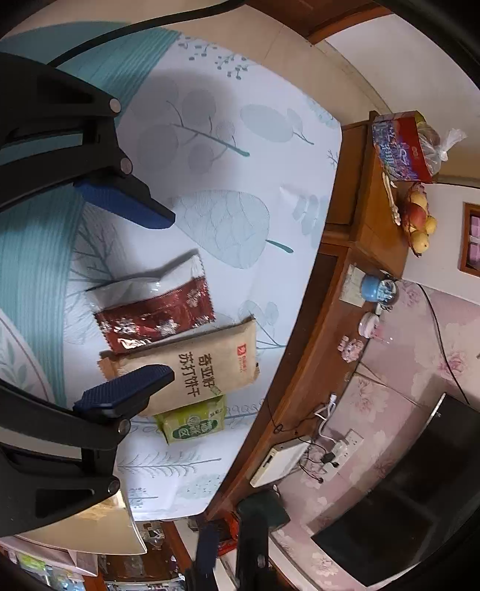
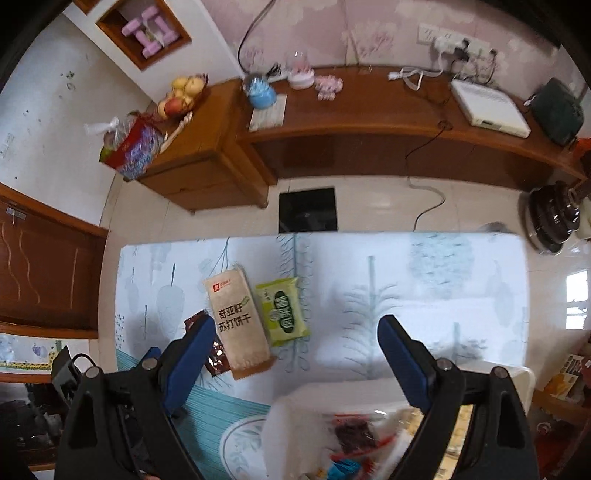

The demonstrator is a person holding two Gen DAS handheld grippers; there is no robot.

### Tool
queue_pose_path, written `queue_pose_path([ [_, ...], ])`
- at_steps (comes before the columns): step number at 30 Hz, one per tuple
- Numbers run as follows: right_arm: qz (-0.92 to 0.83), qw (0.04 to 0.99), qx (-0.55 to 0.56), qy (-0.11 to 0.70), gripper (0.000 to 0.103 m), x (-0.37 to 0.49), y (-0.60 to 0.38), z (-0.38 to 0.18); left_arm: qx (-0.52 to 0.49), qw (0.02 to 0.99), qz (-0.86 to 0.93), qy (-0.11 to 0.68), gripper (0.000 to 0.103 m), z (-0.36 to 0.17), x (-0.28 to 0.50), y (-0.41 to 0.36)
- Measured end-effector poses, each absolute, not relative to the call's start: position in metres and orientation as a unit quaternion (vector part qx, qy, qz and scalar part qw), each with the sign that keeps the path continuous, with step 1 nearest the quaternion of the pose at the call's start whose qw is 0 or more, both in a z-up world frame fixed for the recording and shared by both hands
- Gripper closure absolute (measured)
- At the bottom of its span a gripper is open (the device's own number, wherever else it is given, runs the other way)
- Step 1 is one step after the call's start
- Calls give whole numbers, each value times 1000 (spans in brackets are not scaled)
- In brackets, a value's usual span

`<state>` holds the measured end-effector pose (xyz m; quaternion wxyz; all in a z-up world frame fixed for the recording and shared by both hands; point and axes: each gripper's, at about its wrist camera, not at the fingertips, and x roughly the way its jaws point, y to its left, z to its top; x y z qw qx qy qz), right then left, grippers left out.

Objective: Organize snacks
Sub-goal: 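Move both tools back toward the wrapper, cracker bag and green pack, then grasp the dark red wrapper with left gripper while right grasps the green snack pack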

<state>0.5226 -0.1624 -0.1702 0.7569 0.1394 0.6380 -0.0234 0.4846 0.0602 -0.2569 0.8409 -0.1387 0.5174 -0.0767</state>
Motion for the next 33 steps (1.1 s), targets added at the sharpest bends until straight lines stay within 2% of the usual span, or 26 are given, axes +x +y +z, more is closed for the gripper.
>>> queue_pose_path([
  [11, -45, 694, 160, 701, 14, 545, -152, -241, -112, 856, -70, 500, 28, -267, 495, 45],
  [15, -49, 681, 147, 716, 27, 548, -150, -255, -99, 858, -66, 500, 28, -270, 497, 41],
  [28, -56, 676, 128, 724, 41, 553, -142, -269, -102, 847, -66, 518, 43, -282, 499, 39],
  [33, -49, 682, 108, 721, 53, 554, -130, -268, -98, 848, -67, 517, 49, -282, 498, 37],
])
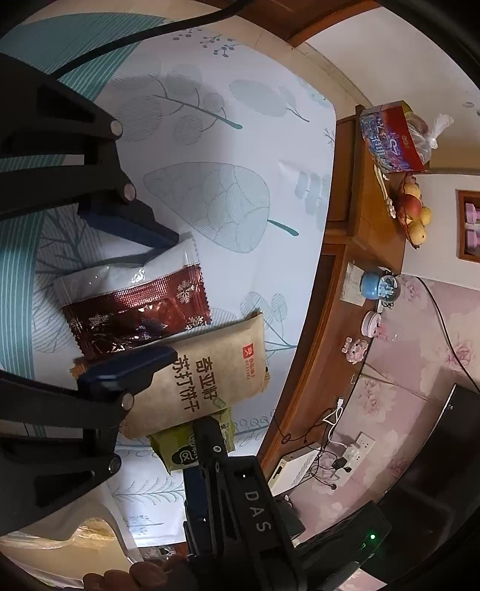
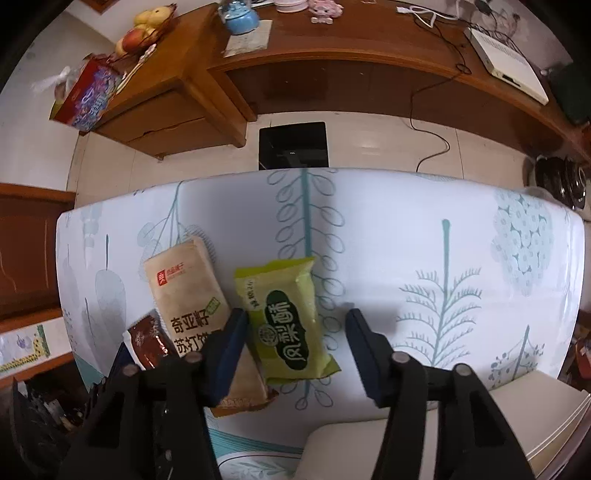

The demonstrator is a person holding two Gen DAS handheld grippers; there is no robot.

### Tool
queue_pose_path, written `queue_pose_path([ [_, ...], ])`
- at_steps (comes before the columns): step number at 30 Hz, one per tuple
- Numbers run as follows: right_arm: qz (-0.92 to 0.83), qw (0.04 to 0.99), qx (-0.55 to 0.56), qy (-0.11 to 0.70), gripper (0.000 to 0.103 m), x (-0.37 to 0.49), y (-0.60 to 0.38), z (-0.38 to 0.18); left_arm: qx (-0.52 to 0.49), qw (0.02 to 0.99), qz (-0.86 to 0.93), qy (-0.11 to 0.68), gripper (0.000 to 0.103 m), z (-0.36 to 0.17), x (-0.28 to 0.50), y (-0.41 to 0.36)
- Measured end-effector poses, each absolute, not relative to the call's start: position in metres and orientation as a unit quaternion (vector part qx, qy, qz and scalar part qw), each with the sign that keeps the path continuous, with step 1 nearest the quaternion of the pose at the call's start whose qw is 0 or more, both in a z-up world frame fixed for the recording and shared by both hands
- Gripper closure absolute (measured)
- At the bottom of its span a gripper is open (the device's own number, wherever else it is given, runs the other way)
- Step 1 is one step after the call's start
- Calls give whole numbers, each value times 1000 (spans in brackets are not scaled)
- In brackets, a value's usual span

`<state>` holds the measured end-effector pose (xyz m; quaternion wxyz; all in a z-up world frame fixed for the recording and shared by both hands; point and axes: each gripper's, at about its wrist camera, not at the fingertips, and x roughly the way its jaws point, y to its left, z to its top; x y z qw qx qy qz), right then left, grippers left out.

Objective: Organize snacks
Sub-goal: 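Grasp the dark red wrapper with left gripper while right grasps the green snack pack, then lift the wrapper and green pack and carry them over the tray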

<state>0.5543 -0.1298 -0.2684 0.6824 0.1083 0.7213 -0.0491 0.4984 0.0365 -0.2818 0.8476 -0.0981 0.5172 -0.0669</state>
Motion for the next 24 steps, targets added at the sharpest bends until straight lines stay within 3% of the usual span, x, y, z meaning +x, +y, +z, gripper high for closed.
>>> queue_pose_path([
  [3, -45, 685, 107, 719, 62, 555, -126, -268, -103, 848, -67, 516, 57, -282, 499, 40],
  [9, -45, 693, 99, 713, 62, 553, -123, -267, -141, 843, -70, 515, 72, -283, 499, 58],
  [24, -45, 709, 128, 692, 63, 537, -134, -241, -182, 828, -84, 523, 83, -286, 492, 75],
])
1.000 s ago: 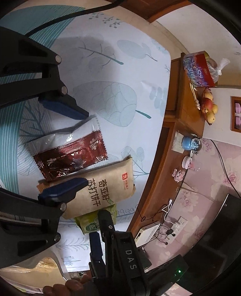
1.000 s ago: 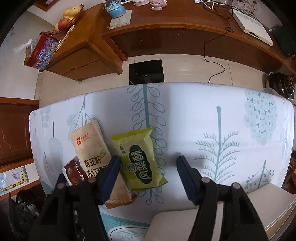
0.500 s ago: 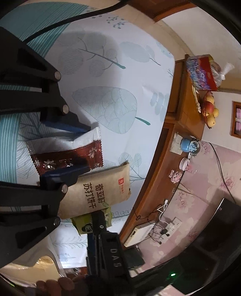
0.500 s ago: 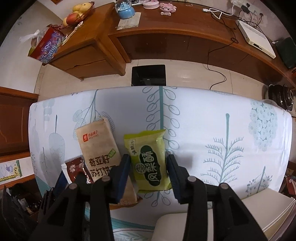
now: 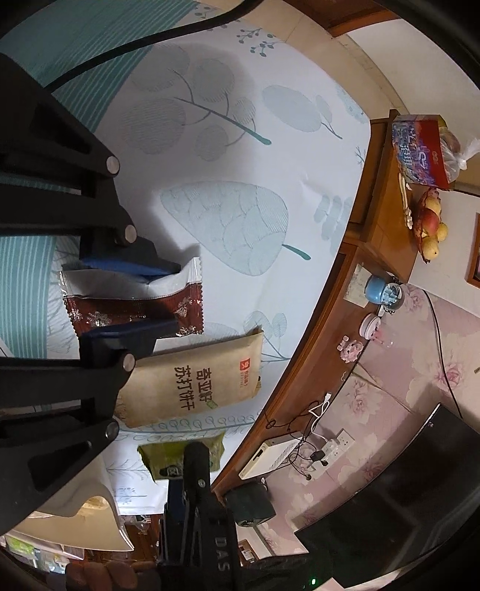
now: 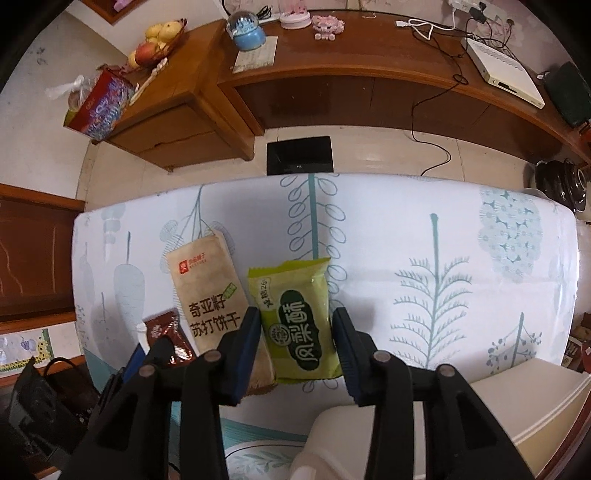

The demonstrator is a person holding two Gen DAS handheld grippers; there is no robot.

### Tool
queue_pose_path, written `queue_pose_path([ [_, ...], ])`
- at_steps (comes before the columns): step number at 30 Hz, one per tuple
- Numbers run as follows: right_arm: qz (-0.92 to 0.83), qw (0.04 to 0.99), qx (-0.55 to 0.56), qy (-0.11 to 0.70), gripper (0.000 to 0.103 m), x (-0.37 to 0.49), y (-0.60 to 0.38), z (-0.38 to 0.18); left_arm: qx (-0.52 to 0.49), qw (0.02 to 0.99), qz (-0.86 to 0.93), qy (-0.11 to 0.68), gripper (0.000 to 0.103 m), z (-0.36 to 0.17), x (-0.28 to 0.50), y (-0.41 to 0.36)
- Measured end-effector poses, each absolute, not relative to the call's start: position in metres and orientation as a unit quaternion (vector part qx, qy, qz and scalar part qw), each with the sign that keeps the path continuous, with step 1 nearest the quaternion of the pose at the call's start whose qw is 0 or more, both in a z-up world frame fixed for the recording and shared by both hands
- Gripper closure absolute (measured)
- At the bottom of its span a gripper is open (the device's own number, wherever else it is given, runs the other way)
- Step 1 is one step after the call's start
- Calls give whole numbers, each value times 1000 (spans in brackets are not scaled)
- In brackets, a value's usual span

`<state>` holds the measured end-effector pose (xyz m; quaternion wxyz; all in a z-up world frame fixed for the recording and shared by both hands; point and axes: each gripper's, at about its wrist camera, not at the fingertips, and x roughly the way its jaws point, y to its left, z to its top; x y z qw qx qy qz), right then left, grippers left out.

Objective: Organize snacks
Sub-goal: 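Lift the wrapper and green pack and carry them over the tray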

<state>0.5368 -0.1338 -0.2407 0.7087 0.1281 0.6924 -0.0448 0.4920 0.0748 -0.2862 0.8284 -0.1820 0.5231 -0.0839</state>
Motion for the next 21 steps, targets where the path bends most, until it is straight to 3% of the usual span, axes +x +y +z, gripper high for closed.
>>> queue_pose_path([
  [10, -38, 731, 151, 664, 63, 513, -132, -208, -182, 839, -81, 506, 85, -271, 471, 93],
  [21, -11, 762, 150, 629, 63, 477, -122, -151, -174, 869, -93, 454, 85, -209, 426, 93],
])
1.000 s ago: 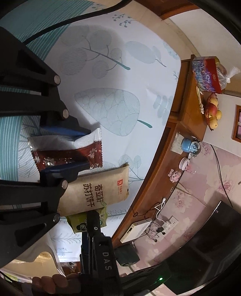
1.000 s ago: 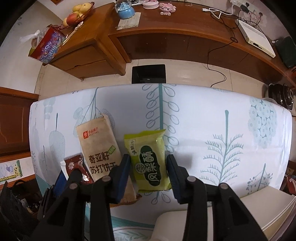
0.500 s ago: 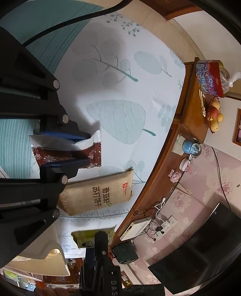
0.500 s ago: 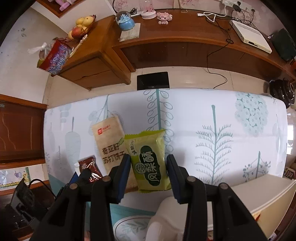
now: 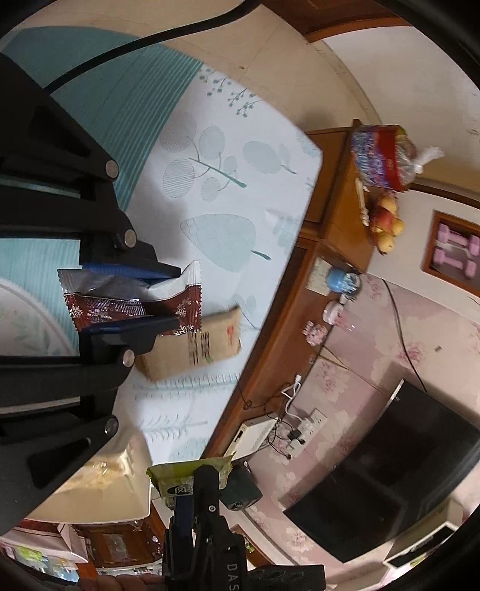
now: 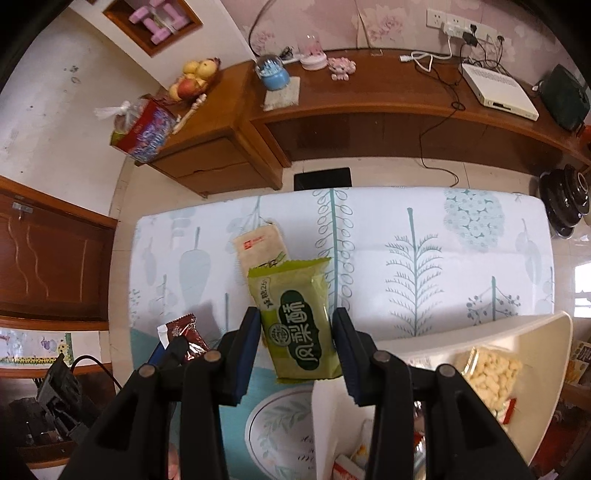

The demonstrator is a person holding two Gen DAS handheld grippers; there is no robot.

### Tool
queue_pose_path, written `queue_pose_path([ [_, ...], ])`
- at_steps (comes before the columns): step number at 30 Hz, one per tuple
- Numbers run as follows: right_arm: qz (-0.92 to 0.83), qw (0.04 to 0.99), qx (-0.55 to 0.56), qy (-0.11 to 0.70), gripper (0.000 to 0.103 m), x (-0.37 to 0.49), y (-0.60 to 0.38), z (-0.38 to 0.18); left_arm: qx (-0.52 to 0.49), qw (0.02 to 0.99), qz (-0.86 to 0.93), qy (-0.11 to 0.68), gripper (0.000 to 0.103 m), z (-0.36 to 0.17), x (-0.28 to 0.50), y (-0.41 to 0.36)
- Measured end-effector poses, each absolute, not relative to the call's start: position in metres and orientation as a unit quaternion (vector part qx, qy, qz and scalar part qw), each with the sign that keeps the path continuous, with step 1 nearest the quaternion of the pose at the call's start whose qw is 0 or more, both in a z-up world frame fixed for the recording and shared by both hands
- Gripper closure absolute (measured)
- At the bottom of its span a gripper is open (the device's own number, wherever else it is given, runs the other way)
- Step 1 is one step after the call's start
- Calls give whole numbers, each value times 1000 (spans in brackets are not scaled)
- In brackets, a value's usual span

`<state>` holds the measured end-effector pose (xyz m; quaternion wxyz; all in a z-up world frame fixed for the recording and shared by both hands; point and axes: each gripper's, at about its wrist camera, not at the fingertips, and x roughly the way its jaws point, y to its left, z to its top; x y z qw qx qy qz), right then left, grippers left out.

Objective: Organize snacks
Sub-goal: 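Lift the wrapper and green pack and carry them over the tray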

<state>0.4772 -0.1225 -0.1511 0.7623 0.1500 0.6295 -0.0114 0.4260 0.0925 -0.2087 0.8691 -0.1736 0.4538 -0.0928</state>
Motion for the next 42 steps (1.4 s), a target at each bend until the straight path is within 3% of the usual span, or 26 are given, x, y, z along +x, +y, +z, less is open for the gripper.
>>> queue_pose_path([
  [20, -17, 797, 157, 583, 63, 372, -174, -79, -151, 887, -173, 400, 85, -130, 336, 22],
  [42, -85, 798, 165, 574, 63, 235, -256, -123, -68, 868, -242, 428, 84, -129, 290, -74],
])
